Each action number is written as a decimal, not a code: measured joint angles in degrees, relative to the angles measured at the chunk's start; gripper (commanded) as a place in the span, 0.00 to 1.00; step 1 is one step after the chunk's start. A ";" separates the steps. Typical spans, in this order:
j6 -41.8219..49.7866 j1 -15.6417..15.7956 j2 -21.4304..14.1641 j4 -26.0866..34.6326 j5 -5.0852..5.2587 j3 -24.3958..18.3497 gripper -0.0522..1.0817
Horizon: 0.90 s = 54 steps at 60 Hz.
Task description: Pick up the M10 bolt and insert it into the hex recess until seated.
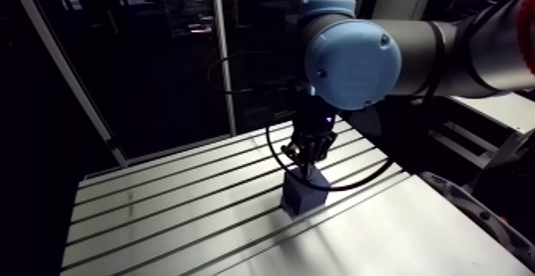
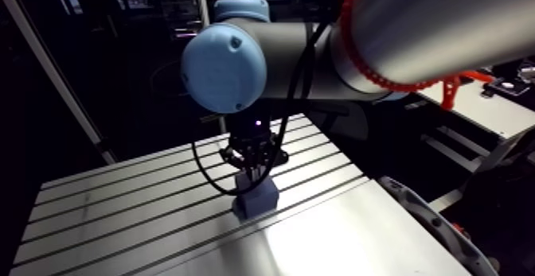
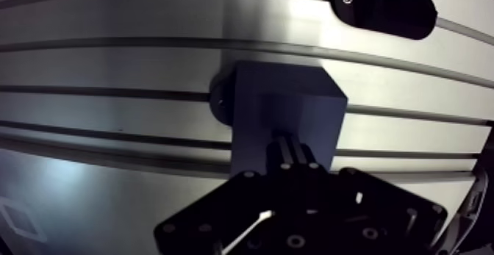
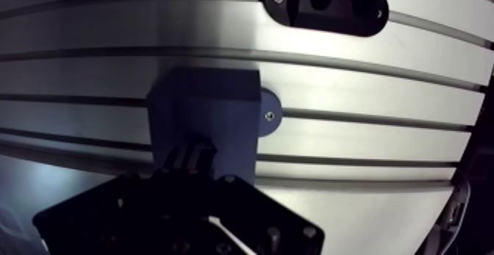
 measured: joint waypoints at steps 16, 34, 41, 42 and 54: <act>-0.05 -0.06 0.03 -0.02 0.00 0.17 1.00; -0.07 -0.07 0.03 -0.08 0.00 0.49 1.00; -0.07 -0.07 0.03 -0.09 0.00 0.51 1.00; -0.07 -0.07 0.03 -0.09 0.00 0.51 1.00; -0.07 -0.07 0.03 -0.03 0.00 0.54 1.00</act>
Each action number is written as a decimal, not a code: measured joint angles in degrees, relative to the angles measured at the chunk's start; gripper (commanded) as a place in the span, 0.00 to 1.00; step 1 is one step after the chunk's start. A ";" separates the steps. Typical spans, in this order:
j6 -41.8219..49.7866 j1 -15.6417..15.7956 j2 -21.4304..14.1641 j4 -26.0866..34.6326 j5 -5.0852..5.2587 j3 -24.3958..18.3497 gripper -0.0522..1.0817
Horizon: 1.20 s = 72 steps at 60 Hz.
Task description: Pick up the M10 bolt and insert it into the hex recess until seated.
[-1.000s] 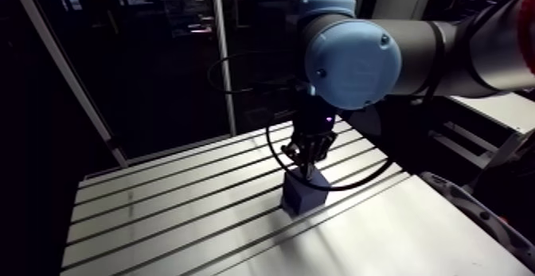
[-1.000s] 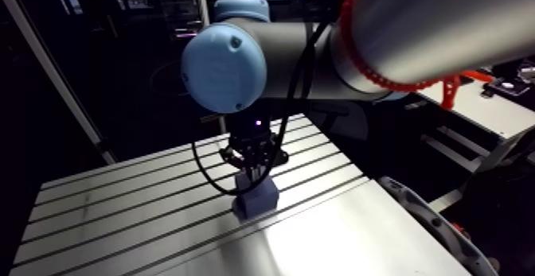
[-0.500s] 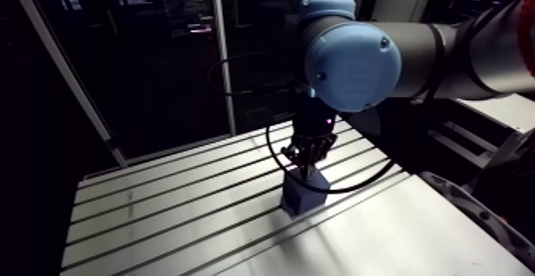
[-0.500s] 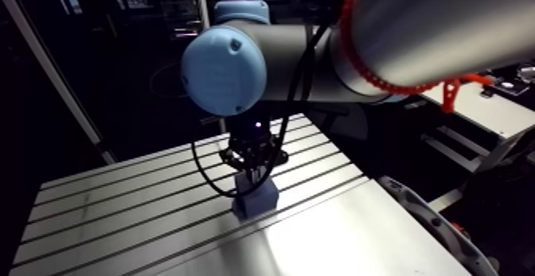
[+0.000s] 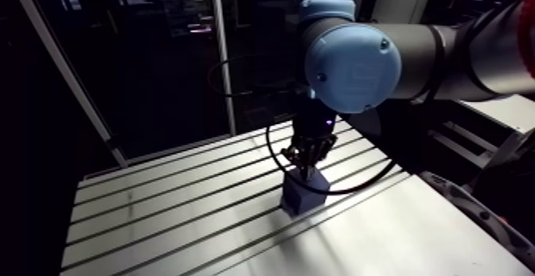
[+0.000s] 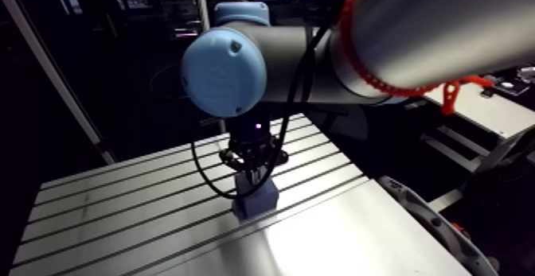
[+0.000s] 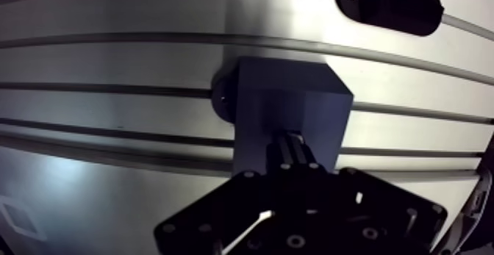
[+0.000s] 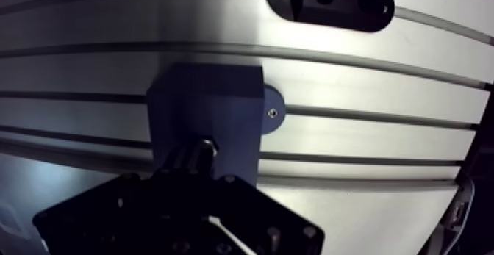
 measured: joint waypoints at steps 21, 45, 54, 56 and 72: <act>0.00 -0.01 0.01 -0.05 0.00 0.01 1.00; -0.06 -0.10 0.00 -0.06 0.00 0.01 1.00; -0.08 -0.14 0.00 -0.06 0.00 -0.02 1.00; -0.08 -0.15 0.00 -0.06 0.00 -0.03 1.00; -0.10 -0.18 0.03 -0.06 0.00 -0.08 1.00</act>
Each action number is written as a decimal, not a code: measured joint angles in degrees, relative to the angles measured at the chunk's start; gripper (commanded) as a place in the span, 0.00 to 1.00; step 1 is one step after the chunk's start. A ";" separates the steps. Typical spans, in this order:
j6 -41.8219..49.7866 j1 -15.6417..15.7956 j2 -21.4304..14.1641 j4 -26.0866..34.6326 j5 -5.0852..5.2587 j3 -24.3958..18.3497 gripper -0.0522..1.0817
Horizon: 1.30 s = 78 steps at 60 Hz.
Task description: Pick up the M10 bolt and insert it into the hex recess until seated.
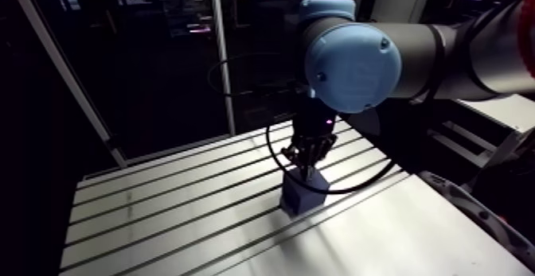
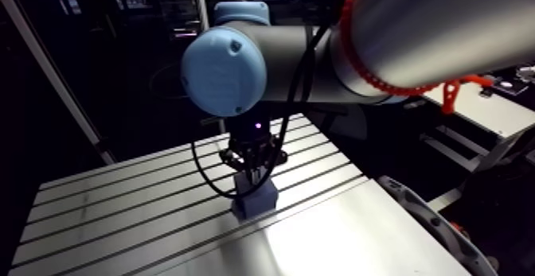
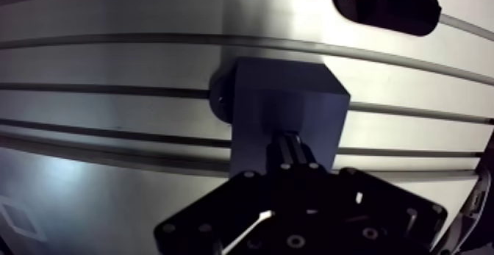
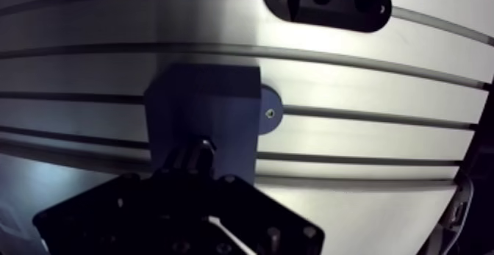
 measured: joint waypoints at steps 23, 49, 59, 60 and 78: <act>-0.59 -0.15 0.36 -0.01 -0.05 -0.01 1.00; -0.69 -0.26 0.62 0.00 -0.01 -0.09 1.00; -0.70 -0.27 0.67 0.00 0.00 -0.07 1.00; -0.69 -0.26 0.68 0.00 0.00 -0.07 1.00; -0.71 -0.27 0.68 0.07 0.00 -0.42 1.00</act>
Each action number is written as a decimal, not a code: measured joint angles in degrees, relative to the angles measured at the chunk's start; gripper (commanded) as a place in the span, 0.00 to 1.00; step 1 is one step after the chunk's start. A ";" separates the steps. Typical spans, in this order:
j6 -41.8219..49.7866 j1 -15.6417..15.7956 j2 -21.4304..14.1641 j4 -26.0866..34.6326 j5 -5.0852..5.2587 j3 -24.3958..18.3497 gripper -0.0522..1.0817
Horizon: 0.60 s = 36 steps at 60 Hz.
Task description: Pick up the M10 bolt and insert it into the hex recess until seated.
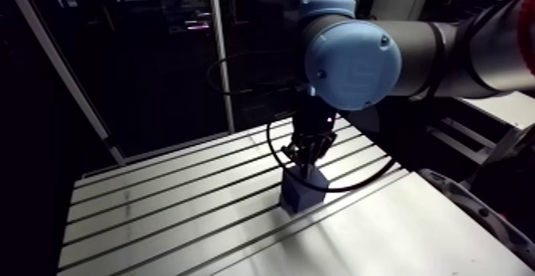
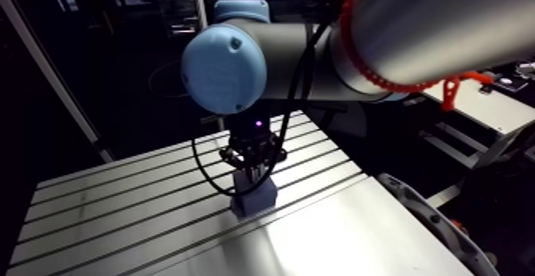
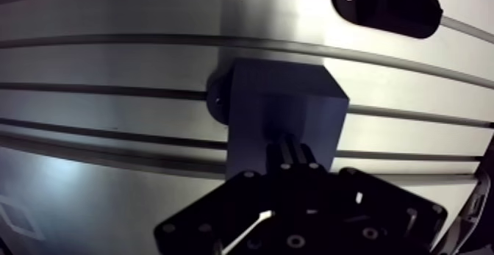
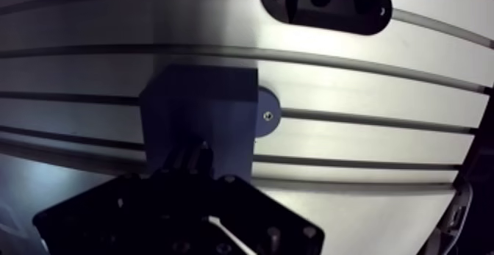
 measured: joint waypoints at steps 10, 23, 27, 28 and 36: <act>0.00 0.03 -0.49 0.38 0.01 -0.27 1.00; -0.03 0.07 -1.77 1.30 -0.05 -0.54 1.00; -0.01 0.08 -2.21 1.65 -0.16 -0.62 1.00; -0.01 0.08 -2.32 1.73 -0.19 -0.64 1.00; 0.01 0.10 -3.26 2.64 -0.31 -0.89 0.47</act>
